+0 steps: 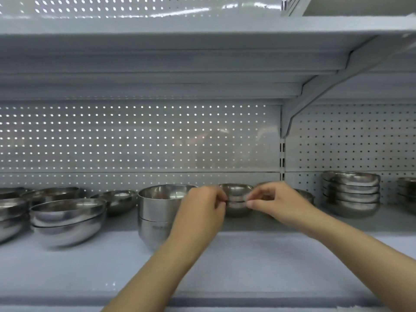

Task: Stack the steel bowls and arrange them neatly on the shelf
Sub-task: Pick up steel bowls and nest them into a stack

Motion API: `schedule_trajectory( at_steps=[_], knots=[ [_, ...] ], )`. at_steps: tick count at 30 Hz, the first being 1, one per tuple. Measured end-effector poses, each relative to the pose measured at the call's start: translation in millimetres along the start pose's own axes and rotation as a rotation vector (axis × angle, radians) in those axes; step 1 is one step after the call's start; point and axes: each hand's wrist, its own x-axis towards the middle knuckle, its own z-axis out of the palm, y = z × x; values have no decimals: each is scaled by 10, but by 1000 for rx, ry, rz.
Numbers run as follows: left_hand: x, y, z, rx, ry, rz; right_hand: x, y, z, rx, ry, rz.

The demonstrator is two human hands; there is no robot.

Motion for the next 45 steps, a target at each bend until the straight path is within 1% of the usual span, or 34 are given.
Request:
schedule_trajectory(
  at_steps=[2, 5, 6, 7, 8, 10, 13, 15, 17, 19, 22, 27, 31, 34, 35, 37, 39, 42, 45],
  knots=[
    [-106, -154, -349, -35, 133, -31, 63, -188, 64, 38, -10, -29],
    [-222, -434, -723, -20, 333, -83, 178, -407, 259, 13, -47, -70],
    [-242, -545, -800, 4, 361, -114, 211, -452, 333, -15, -64, -83],
    [-249, -658, -850, 40, 348, -157, 234, -491, 402, -57, -93, -96],
    [-249, -772, -873, 90, 291, -207, 243, -527, 458, -114, -135, -117],
    [-242, -975, -862, 201, 92, -284, 248, -573, 539, -256, -223, -174],
    [-265, -1204, -760, 382, -209, -245, 244, -597, 605, -467, -283, -262],
    [-269, -1300, -676, 436, -325, -217, 244, -589, 641, -533, -303, -274],
    [-268, -1349, -599, 409, -365, -224, 237, -563, 668, -537, -299, -259],
    [-264, -1377, -545, 330, -354, -242, 221, -534, 679, -502, -278, -229],
    [-253, -1395, -491, 168, -293, -263, 235, -490, 715, -410, -284, -186],
    [-183, -1265, -425, 166, -205, -283, 237, -407, 676, -234, -252, -147],
    [67, -834, -354, 84, -129, -220, 247, -354, 182, -141, -171, -118],
    [465, -394, -146, -84, -86, -164, 255, -268, -373, -66, -79, -76],
    [622, -248, -32, -101, -83, -160, 254, -208, -553, 1, -47, -64],
    [906, 76, 214, -51, -99, -153, 278, -41, -863, 123, 20, -42],
    [1088, 353, 453, -54, -101, -148, 323, 152, -1075, 144, 57, -14],
    [1186, 560, 821, -139, -145, -125, 438, 525, -1297, 164, 47, 56],
    [1225, 554, 1203, -181, -217, -124, 504, 885, -1386, 274, -3, 109]
  ],
)
